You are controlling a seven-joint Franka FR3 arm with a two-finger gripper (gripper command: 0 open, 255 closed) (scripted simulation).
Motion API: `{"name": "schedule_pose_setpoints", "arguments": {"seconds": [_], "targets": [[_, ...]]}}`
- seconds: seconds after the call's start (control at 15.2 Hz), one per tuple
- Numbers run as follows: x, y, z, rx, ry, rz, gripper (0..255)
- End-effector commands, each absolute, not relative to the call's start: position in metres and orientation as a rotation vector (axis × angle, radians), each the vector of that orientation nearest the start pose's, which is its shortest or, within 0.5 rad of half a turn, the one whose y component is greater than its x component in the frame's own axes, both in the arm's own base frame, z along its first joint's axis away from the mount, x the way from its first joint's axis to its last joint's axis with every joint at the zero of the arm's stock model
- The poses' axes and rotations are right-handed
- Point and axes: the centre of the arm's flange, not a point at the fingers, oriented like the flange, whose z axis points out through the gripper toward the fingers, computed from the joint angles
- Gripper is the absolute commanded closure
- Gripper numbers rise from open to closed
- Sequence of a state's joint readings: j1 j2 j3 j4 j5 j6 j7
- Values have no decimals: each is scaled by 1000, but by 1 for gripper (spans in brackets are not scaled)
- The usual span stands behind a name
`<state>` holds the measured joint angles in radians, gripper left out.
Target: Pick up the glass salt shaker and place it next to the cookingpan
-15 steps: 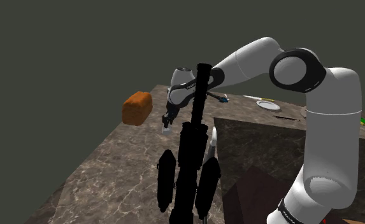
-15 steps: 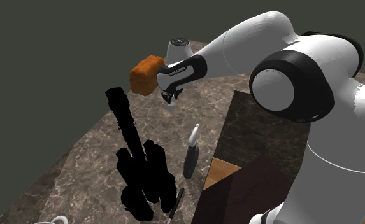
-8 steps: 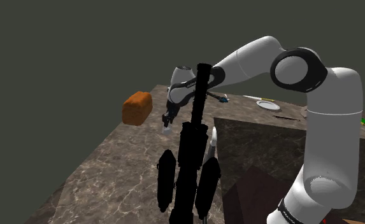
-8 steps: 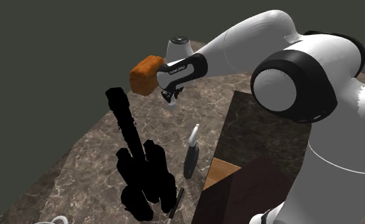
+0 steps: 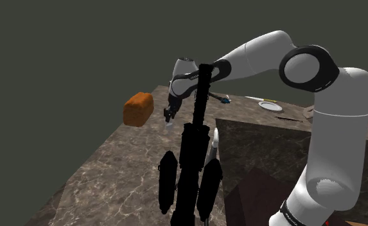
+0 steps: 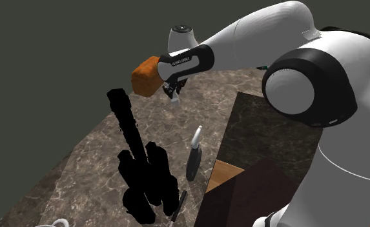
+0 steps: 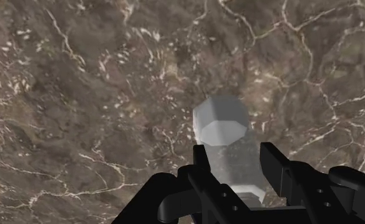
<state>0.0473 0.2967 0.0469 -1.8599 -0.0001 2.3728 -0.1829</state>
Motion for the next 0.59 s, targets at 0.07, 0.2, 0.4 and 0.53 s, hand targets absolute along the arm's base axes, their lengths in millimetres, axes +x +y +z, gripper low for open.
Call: {"name": "schedule_pose_setpoints", "arguments": {"seconds": [0.07,0.2,0.4,0.53], "targets": [[643,59,399,-3090,-425,-339,255],[643,59,409,-3090,-425,-339,255],[643,59,425,-3090,-425,-339,255],[643,59,436,-3090,-425,-339,255]]}}
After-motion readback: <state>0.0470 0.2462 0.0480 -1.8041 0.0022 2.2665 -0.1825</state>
